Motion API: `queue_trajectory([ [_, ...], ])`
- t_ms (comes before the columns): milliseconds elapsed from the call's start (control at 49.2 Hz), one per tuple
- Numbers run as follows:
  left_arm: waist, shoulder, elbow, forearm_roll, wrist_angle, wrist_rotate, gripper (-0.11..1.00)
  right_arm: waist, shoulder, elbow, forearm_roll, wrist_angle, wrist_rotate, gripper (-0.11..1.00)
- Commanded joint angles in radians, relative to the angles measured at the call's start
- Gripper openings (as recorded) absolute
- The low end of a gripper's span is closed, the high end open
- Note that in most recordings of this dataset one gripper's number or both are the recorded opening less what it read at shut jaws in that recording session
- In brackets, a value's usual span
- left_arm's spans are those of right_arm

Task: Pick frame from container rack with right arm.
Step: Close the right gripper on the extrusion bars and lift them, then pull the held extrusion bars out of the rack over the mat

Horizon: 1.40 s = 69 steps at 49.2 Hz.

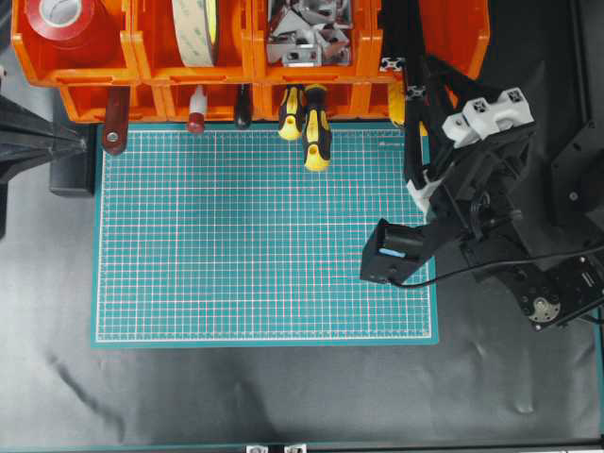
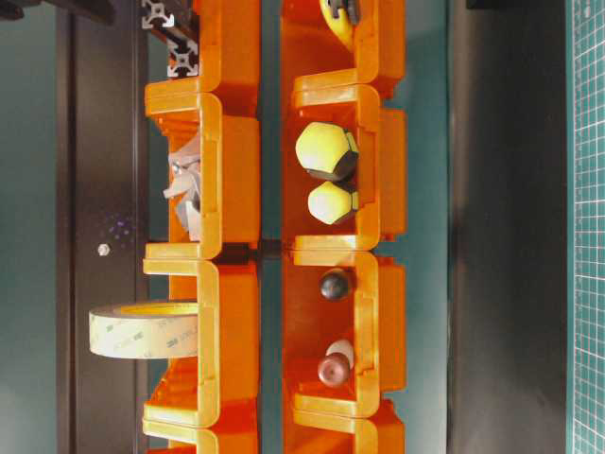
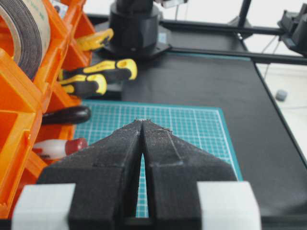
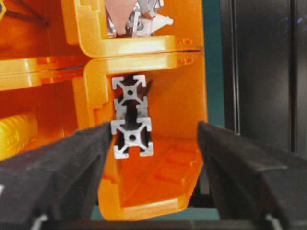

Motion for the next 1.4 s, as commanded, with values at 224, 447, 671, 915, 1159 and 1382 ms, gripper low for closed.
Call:
queue_trajectory([
  [224, -0.003, 0.005, -0.02, 0.003, -0.006, -0.003, 0.01, 0.005, -0.008, -0.02, 0.002, 0.012, 0.003, 0.26],
  [447, -0.003, 0.003, -0.02, 0.003, -0.006, -0.003, 0.01, 0.054, -0.006, -0.04, -0.002, 0.121, -0.005, 0.26],
  [671, -0.002, 0.005, -0.02, 0.002, -0.006, -0.003, 0.01, 0.169, -0.002, -0.13, -0.057, 0.192, -0.057, 0.26],
  [915, 0.011, 0.0, -0.02, 0.003, -0.011, -0.003, 0.01, 0.347, 0.052, -0.301, -0.141, 0.19, -0.156, 0.26],
  [1159, 0.02, -0.055, -0.034, 0.003, -0.009, -0.003, 0.01, 0.463, 0.153, -0.443, -0.094, 0.11, -0.167, 0.26],
  [1382, 0.032, -0.127, -0.051, 0.002, 0.015, -0.003, 0.01, 0.514, 0.192, -0.46, 0.078, -0.044, -0.172, 0.26],
])
